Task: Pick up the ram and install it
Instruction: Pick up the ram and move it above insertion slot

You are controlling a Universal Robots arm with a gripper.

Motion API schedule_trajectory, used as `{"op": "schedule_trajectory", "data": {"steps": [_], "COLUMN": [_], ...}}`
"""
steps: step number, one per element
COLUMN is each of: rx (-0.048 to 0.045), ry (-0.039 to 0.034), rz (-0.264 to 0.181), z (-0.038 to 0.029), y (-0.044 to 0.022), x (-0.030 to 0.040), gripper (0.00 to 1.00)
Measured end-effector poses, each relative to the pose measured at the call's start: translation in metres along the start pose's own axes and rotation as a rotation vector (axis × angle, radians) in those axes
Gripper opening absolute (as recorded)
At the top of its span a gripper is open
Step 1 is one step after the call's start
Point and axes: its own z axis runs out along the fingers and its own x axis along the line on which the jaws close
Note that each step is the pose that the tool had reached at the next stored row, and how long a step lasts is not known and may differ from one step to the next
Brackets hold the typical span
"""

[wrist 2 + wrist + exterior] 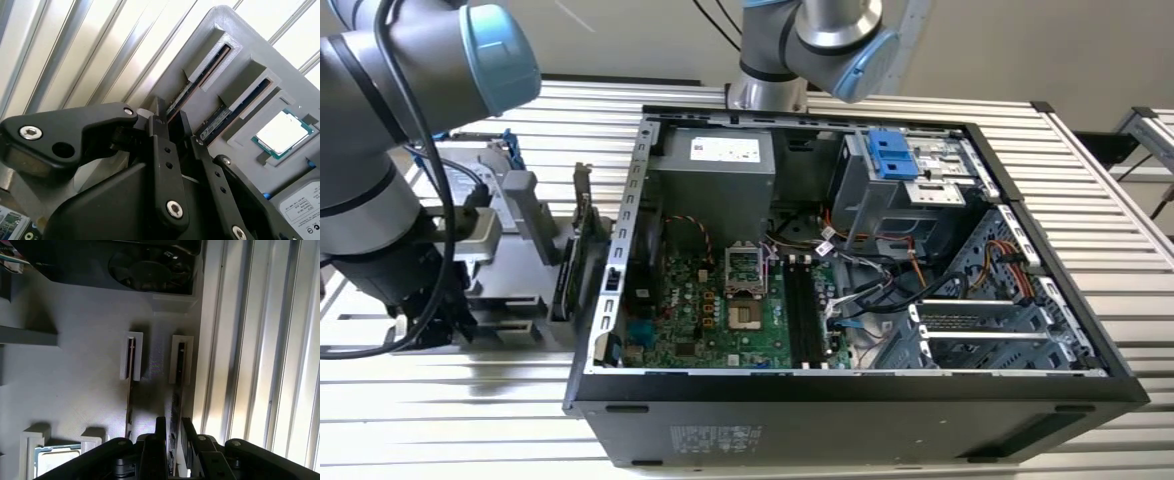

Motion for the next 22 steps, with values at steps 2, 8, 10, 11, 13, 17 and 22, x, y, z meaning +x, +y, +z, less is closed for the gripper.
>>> {"op": "schedule_trajectory", "data": {"steps": [2,8,10,11,13,17,22], "rx": [-0.0002,-0.0002,-0.0002,-0.0002,-0.0001,-0.0002,-0.0002], "ry": [0.0001,0.0002,0.0002,0.0002,0.0001,0.0001,0.0001], "rz": [0.000,0.000,0.000,0.000,0.000,0.000,0.000], "z": [-0.0012,-0.0038,-0.0039,-0.0039,-0.0040,-0.0040,-0.0041], "y": [0.0000,0.0001,0.0001,0.0001,0.0001,0.0001,0.0001], "x": [-0.0001,-0.0003,-0.0003,-0.0003,-0.0003,-0.0003,-0.0003], "gripper": [1.00,1.00,1.00,1.00,1.00,0.00,0.00]}}
